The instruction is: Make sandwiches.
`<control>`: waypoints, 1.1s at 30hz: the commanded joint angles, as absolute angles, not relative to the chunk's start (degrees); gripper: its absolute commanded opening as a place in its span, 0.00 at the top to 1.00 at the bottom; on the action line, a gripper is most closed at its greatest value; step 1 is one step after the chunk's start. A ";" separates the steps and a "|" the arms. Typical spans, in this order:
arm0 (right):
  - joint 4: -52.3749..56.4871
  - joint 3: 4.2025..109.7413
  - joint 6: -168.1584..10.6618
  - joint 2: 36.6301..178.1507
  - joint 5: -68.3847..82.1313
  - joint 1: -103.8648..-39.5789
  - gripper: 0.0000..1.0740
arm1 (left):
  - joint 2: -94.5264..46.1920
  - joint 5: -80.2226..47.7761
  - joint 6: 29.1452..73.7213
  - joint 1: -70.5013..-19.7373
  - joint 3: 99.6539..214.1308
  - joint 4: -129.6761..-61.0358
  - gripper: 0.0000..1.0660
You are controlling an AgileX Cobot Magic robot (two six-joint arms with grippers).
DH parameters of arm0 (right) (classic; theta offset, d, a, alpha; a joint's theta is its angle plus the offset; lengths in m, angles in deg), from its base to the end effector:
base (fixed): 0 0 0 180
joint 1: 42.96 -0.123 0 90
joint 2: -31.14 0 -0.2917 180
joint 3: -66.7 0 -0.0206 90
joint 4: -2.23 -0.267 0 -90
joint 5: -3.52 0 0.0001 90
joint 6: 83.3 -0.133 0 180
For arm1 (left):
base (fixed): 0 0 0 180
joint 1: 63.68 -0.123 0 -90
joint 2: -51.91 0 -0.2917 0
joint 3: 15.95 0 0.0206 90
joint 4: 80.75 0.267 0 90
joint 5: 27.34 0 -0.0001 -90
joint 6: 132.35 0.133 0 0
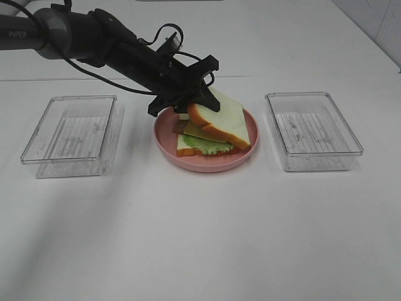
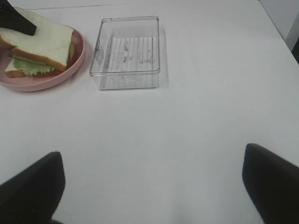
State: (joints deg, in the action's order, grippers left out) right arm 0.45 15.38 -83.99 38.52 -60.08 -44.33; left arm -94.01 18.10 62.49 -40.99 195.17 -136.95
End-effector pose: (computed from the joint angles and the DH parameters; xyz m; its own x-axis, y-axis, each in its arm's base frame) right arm 0.0404 0.0047 0.2457 -0.5351 0.0131 -0.8447 -0.0336 0.9988 0.0367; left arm 0.4818 -0.2868 0.1062 -0.9677 -0.0519 -0.2468 0.1457 0.6838 -0.7150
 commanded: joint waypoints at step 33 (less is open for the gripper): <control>0.22 15.20 -83.82 37.32 -59.50 -44.05 0.11 | -75.16 38.21 38.89 -45.18 195.40 -72.95 0.05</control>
